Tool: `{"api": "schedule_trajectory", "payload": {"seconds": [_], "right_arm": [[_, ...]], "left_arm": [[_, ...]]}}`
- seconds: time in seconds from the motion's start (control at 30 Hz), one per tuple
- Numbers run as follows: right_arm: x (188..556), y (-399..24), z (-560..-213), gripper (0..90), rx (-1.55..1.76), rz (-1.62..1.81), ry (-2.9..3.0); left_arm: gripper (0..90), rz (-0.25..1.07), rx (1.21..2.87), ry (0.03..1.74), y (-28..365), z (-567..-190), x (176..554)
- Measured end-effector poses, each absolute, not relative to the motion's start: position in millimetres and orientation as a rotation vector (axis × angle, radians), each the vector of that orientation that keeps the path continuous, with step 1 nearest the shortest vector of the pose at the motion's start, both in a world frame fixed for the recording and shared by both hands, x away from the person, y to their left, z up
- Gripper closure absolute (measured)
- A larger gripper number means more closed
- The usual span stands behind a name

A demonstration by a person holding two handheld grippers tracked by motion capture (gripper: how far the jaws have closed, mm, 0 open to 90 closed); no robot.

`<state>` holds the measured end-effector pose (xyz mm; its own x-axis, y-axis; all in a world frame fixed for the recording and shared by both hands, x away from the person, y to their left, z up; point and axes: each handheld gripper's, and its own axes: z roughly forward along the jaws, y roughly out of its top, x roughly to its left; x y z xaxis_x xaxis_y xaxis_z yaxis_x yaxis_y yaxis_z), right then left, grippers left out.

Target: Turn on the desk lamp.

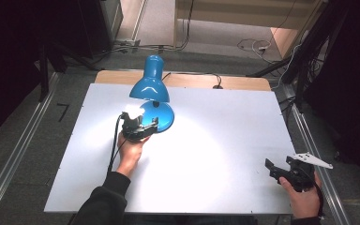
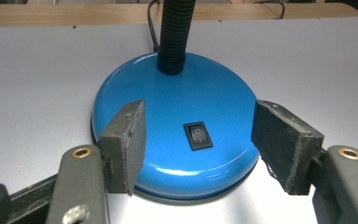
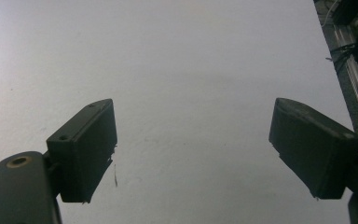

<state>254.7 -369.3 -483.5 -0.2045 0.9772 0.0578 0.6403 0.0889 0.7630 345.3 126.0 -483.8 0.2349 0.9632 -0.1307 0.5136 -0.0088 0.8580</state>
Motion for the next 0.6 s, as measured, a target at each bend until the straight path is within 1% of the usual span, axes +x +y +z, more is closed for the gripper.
{"api": "schedule_trajectory", "payload": {"seconds": [0.6], "right_arm": [[253.9, -369.5, -483.3, 13.7, 1.586, 0.939, 1.898]], "left_arm": [[30.8, 0.664, 1.652, 1.406, 138.5, -487.6, 328.5]]}}
